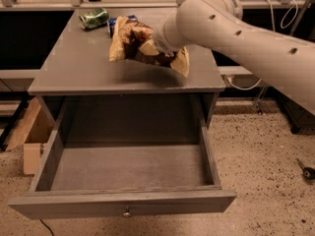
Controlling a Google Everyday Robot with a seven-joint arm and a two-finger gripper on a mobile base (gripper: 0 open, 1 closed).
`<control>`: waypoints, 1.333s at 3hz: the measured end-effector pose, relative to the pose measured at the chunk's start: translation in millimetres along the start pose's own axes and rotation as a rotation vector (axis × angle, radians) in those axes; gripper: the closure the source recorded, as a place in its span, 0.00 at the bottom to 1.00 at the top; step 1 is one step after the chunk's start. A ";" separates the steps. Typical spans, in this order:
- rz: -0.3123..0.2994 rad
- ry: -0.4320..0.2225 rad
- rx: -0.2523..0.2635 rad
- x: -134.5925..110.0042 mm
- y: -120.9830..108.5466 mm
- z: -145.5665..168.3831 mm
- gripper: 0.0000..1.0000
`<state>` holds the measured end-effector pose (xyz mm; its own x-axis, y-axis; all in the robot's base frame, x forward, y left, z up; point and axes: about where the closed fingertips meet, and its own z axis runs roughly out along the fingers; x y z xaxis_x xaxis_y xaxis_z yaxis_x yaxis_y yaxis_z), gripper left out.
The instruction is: Pick brown chip bag from top drawer and place on counter
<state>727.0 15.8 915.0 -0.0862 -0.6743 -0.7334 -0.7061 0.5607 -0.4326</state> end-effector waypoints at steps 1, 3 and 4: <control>-0.013 -0.016 -0.047 -20.1 7.3 23.6 1.00; -0.056 -0.066 -0.148 -52.8 32.8 48.1 0.81; -0.068 -0.076 -0.177 -58.6 39.9 54.2 0.58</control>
Offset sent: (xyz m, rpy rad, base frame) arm 0.0168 0.0885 0.0033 0.0340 0.0387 0.1921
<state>741.9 103.8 912.2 0.0146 -0.6654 -0.7463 -0.8216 0.4174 -0.3883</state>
